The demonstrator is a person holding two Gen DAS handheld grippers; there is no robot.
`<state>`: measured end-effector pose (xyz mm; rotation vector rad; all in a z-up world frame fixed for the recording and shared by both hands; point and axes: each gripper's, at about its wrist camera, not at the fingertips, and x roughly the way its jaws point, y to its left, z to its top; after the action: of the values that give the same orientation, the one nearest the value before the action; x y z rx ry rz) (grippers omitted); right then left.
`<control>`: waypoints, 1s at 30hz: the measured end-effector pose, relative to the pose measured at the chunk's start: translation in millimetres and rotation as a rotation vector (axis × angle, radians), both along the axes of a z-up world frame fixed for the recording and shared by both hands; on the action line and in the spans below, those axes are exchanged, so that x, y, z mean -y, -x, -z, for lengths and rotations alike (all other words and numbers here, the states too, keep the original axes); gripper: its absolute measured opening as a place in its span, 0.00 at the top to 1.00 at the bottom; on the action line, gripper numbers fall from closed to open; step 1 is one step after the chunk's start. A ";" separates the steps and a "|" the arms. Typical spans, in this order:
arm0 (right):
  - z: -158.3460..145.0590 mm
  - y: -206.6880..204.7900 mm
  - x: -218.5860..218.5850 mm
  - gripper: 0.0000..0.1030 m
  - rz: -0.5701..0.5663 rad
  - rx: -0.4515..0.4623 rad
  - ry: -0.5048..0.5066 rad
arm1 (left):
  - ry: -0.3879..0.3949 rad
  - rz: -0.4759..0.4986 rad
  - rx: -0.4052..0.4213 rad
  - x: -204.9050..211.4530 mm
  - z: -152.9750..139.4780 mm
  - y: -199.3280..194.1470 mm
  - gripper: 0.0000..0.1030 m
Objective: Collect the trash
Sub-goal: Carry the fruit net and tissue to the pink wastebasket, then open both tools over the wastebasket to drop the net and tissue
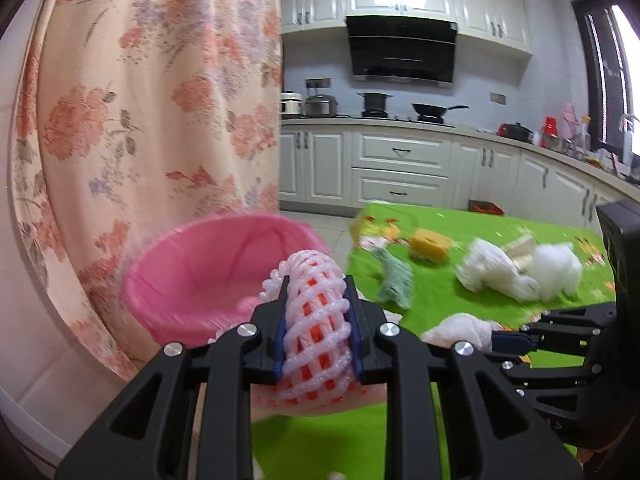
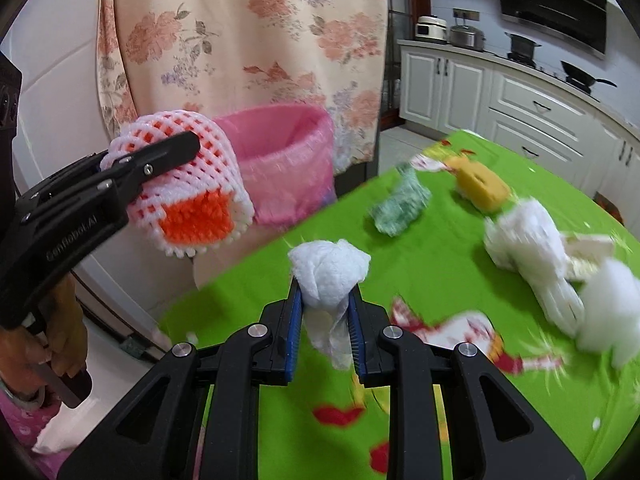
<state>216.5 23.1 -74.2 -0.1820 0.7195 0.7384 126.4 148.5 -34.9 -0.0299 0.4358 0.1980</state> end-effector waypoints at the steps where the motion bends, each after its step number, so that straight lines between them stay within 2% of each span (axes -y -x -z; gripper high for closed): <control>1: -4.8 -7.0 -8.1 0.78 -0.006 -0.008 -0.011 | 0.000 -0.011 -0.003 -9.8 -5.6 -3.9 0.77; 7: -24.0 -40.8 -46.0 0.78 -0.014 -0.048 -0.055 | -0.022 -0.094 0.013 -60.8 -25.4 -26.3 0.76; 11: -37.4 -64.1 -70.4 0.77 -0.007 -0.063 -0.093 | -0.012 -0.136 -0.004 -91.4 -24.6 -44.0 0.75; 16: -51.6 -82.7 -102.9 0.77 -0.014 -0.031 -0.098 | 0.022 -0.178 -0.031 -124.2 -15.7 -60.9 0.74; 19: -53.5 -90.4 -119.6 0.77 -0.020 -0.021 -0.093 | 0.042 -0.196 -0.052 -140.1 -8.6 -66.9 0.69; 22: -51.5 -97.4 -133.1 0.75 -0.030 -0.013 -0.091 | 0.058 -0.222 -0.058 -151.5 -3.2 -65.1 0.60; 23: -49.9 -99.0 -136.3 0.71 -0.031 -0.014 -0.083 | 0.060 -0.229 -0.057 -153.7 -2.1 -62.9 0.57; 25: -47.2 -98.7 -137.4 0.43 -0.035 -0.010 -0.090 | 0.061 -0.239 -0.055 -157.1 0.2 -55.2 0.50; 27: -46.3 -95.5 -131.8 0.36 -0.028 0.004 -0.116 | 0.057 -0.251 -0.039 -158.8 1.9 -46.3 0.36; 30: -44.2 -93.1 -125.1 0.36 -0.025 -0.002 -0.145 | 0.068 -0.239 -0.024 -159.1 5.4 -39.4 0.31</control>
<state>309.5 148.1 -30.0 -0.0588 0.6640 0.8117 165.7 307.6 -40.3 -0.1467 0.4621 0.4190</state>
